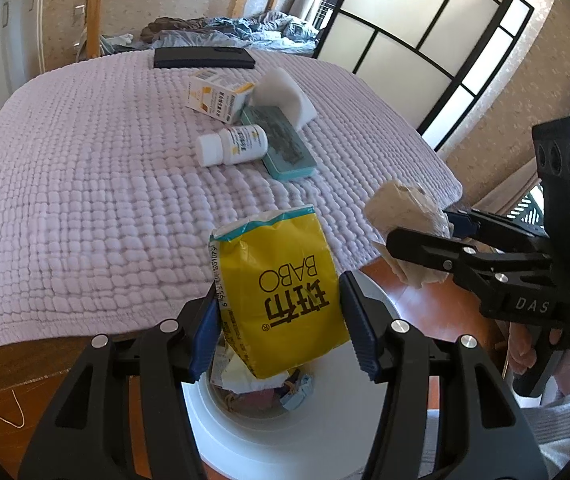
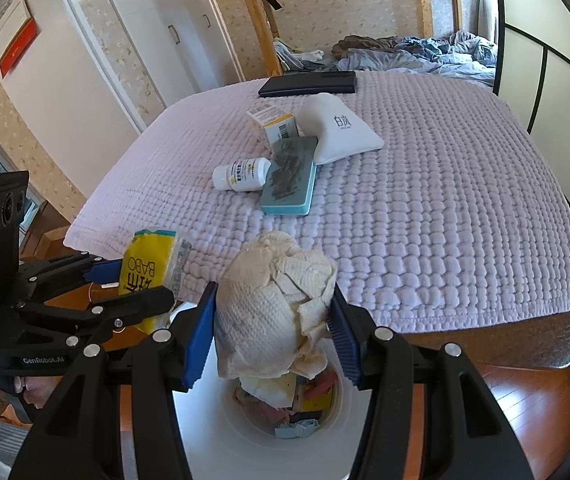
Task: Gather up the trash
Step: 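Carry the snack bag and tissue over the white bin with both tools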
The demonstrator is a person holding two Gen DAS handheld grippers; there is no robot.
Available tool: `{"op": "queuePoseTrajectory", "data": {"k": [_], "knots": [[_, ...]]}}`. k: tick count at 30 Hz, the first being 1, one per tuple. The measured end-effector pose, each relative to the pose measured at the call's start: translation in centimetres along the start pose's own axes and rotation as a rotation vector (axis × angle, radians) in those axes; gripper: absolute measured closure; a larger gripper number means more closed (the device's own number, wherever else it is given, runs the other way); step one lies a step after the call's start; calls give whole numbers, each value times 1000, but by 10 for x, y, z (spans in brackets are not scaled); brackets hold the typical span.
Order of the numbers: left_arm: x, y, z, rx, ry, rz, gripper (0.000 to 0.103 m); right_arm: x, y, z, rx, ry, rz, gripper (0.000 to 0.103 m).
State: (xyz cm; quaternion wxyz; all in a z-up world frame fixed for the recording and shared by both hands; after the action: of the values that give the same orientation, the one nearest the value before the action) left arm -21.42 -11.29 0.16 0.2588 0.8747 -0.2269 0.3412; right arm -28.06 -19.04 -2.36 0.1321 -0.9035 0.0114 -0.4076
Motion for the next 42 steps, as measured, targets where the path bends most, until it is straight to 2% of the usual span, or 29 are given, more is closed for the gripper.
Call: {"op": "queuePoseTrajectory", "data": {"k": [24,42], "knots": [[-28,11,-1,-42,-66,21,46,-33,-4,-3,6,-72,-7,51],[-43,13,2,-64,-118,25,46,-46,-8,4,11,-113,-6,51]]}}
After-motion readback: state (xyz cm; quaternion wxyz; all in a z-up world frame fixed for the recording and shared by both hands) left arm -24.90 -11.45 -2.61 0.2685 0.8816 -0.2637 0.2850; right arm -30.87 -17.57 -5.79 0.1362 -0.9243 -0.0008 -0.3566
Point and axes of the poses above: each gripper's, at about its wrist camera, not at the fingertips, and z roughly the way its jaws point, y to its right, x to its top, the point moved 7 cm from there along z, roughly the way its jaws point, and after that the axes turned 13 degrees about y, right-handed, at the moved point
